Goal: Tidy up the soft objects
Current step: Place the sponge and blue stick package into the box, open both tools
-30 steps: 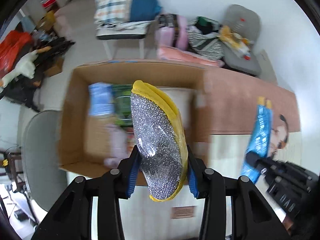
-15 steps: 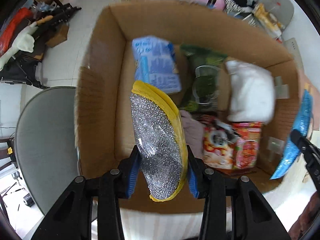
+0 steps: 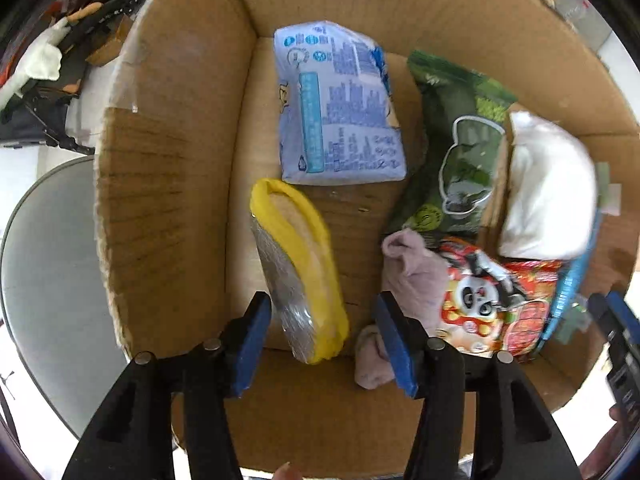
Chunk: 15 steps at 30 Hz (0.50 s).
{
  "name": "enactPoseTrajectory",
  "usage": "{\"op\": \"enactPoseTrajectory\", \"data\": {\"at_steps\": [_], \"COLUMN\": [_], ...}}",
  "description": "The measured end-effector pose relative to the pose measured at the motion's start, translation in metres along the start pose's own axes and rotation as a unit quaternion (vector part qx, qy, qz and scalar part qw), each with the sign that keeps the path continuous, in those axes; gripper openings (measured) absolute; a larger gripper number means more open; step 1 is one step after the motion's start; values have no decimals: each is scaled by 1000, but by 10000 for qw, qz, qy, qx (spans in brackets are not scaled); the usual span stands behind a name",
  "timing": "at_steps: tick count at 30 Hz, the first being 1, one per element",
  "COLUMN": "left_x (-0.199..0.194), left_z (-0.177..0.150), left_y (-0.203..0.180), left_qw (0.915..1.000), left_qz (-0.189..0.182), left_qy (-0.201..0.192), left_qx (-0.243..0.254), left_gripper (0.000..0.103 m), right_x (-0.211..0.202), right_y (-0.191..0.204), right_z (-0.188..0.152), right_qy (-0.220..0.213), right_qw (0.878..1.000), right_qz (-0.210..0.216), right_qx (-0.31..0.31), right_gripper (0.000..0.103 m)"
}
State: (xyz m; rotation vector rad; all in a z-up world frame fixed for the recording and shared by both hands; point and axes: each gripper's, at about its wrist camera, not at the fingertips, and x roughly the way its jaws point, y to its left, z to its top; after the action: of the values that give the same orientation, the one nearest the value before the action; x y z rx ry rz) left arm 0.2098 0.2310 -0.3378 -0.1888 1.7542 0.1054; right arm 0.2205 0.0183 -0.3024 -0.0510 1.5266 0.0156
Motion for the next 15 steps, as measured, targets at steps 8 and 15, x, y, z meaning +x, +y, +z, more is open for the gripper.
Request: {"op": "enactPoseTrajectory", "data": {"at_steps": [8, 15], "left_x": [-54, -101], "left_z": [-28, -58], "left_y": [-15, -22], "left_qw": [9978, 9900], "left_qz": [-99, 50], "left_qy": [-641, -1392], "left_qx": [122, 222], "left_gripper": [74, 100], "right_x": [-23, -48], "right_y": [3, 11], "right_z": [-11, -30], "right_qy": [44, -70], "right_qw": [9997, 9991], "right_qz": [209, 295], "right_qx": [-129, -283], "right_gripper": [76, 97]}}
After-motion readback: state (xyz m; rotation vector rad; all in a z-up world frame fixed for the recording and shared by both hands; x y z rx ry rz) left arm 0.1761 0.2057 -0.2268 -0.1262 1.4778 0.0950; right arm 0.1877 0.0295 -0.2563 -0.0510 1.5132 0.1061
